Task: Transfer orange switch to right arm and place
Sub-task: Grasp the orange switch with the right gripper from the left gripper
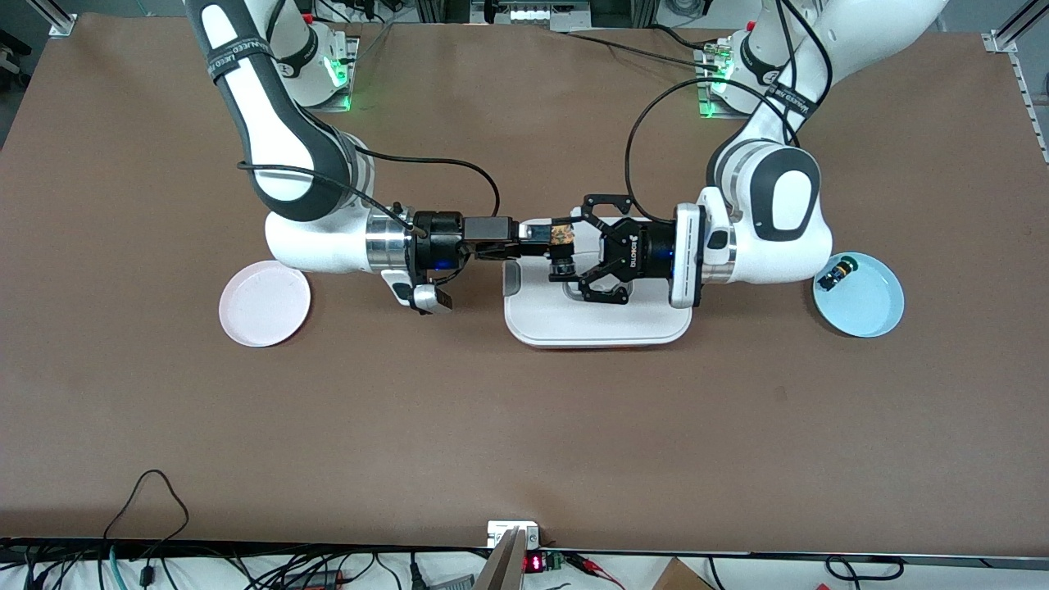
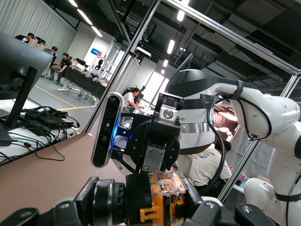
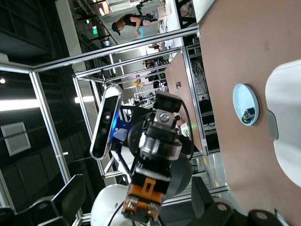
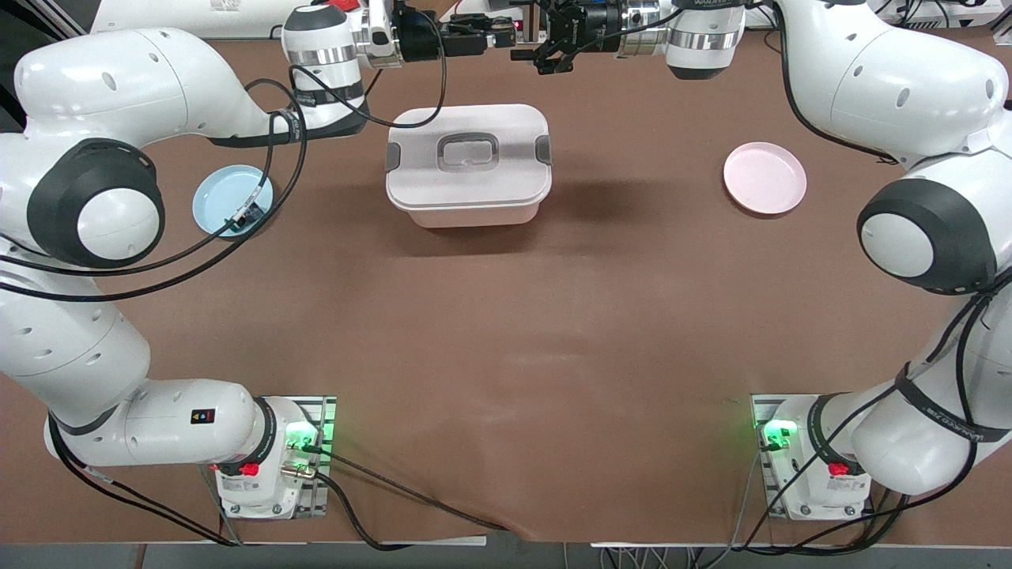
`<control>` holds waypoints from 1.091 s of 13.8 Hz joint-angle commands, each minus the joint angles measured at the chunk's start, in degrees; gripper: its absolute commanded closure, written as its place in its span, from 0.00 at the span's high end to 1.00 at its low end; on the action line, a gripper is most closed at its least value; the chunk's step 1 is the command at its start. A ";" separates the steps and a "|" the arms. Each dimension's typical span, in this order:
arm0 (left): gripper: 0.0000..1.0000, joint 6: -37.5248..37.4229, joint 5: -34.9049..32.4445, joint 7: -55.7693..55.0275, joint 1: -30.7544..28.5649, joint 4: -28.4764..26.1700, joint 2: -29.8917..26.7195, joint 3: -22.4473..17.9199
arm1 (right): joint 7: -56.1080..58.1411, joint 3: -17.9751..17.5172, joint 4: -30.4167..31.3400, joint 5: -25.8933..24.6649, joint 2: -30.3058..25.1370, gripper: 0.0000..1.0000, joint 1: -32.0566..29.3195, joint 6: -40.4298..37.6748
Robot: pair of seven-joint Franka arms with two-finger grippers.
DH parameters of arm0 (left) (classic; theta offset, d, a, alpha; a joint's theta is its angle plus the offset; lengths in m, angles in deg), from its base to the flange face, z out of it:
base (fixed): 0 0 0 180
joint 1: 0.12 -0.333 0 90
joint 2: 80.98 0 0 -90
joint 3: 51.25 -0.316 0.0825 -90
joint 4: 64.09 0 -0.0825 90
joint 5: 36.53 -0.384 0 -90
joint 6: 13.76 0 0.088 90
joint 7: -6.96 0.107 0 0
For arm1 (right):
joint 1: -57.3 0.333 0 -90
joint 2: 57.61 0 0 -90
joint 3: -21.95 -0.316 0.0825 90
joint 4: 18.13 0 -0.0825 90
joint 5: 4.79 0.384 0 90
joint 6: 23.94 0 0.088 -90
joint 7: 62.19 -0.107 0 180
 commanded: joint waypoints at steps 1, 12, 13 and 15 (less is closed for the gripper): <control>0.00 1.59 0.43 -0.63 0.76 1.58 -0.09 0.41 | -5.16 0.50 -1.06 1.05 1.09 0.99 0.52 -0.43; 0.00 1.59 0.17 7.10 0.67 1.67 0.17 0.41 | -7.11 0.41 -1.06 2.10 1.18 0.23 -0.62 -4.10; 0.00 1.59 0.16 7.10 0.67 1.59 0.17 0.41 | -7.02 0.50 -0.97 3.58 1.18 0.20 -0.97 -6.04; 0.00 1.59 0.16 7.10 0.67 1.67 0.17 0.41 | -6.50 0.50 -0.97 3.60 1.18 0.18 -1.06 -6.23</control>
